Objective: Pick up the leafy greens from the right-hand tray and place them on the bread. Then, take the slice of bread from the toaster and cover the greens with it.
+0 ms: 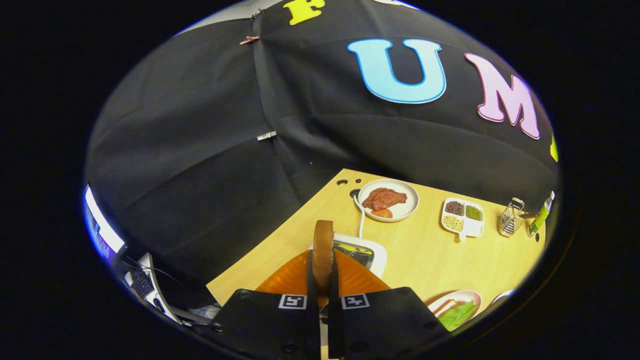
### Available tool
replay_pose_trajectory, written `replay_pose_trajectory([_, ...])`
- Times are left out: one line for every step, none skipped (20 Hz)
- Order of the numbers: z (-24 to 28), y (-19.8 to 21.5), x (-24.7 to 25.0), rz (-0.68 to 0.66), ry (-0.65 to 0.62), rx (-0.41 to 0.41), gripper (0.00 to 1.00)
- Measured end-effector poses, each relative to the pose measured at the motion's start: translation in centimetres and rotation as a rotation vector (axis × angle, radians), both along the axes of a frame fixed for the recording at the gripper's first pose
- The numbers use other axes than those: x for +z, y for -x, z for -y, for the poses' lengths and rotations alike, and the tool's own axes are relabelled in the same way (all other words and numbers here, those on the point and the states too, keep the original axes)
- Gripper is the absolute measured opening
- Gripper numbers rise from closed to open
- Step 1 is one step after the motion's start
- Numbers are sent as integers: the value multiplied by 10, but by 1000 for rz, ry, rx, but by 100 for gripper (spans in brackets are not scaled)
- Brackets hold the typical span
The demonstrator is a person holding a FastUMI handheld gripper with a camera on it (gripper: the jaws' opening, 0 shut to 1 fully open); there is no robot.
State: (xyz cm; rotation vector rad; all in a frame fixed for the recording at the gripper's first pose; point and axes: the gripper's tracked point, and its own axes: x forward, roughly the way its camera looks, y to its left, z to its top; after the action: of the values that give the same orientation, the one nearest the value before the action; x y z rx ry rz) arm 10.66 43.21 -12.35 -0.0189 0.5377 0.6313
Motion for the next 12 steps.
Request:
replay_pose_trajectory([10, -4, 9, 12, -9, -16, 10])
replay_pose_trajectory([25, -9, 19, 31, -14, -36, 10])
replay_pose_trajectory([39, -12, 26, 39, -23, -54, 10])
replay_pose_trajectory([53, -15, 29, 39, -32, -76, 10])
replay_pose_trajectory([68, -18, 33, 36, -39, -102, 10])
replay_pose_trajectory([83, -22, 35, 31, -50, -128, 10])
replay_pose_trajectory([99, -25, 36, 26, -58, -156, 10])
replay_pose_trajectory([118, -28, 36, 21, -64, -185, 10])
replay_pose_trajectory([136, -31, 33, 15, -65, -211, 10])
replay_pose_trajectory([156, -33, 29, 5, -63, -239, 10])
replay_pose_trajectory([174, -35, 23, -10, -66, -267, 10])
replay_pose_trajectory([190, -35, 17, -30, -73, -293, 10])
